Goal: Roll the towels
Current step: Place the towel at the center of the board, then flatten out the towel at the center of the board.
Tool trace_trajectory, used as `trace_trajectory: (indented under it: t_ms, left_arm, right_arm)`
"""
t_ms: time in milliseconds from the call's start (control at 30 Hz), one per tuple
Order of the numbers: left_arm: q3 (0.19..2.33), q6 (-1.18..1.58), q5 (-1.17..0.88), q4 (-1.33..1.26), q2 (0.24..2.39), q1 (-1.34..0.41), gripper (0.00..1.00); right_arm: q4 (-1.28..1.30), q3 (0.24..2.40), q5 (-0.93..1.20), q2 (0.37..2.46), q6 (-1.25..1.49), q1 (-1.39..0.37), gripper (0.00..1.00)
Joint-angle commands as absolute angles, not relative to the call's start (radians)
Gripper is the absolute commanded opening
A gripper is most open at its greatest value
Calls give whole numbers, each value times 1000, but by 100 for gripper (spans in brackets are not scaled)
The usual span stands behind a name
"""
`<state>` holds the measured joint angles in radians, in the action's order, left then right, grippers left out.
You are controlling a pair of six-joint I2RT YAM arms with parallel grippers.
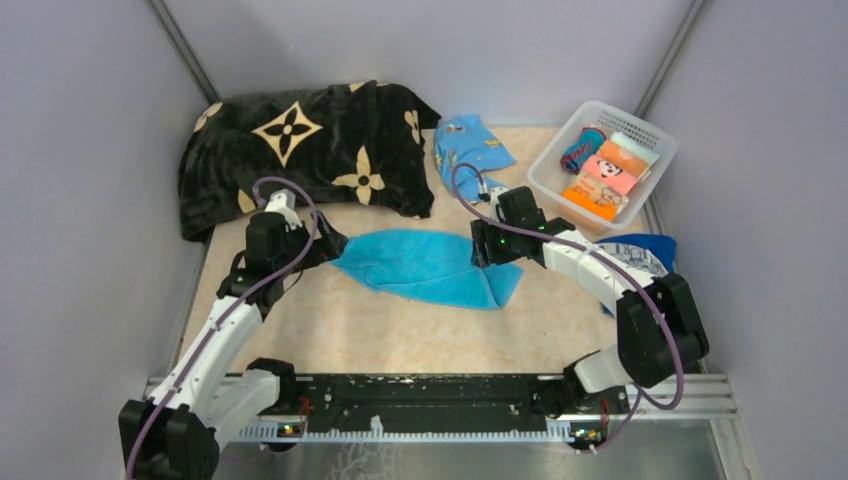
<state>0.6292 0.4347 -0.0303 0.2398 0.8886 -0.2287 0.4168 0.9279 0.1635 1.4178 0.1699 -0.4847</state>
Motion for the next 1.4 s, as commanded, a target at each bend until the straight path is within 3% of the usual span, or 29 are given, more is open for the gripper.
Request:
trace_trajectory:
  t_ms: [0,200,533,1367]
  left_arm:
    - [632,511,-120,214,924,-141,99]
    - [559,573,-272,168,956,46,99]
    - [548,573,-228,180,1019,77,99]
    - [540,584,-289,162,1059,80,99]
  right_arm:
    - [264,900,338,1430,183,-418,53]
    - [244,903,418,1536,184,-368,48]
    - [271,897,390,1643,204,-365,43]
    - [154,871,701,1548,275,-365,36]
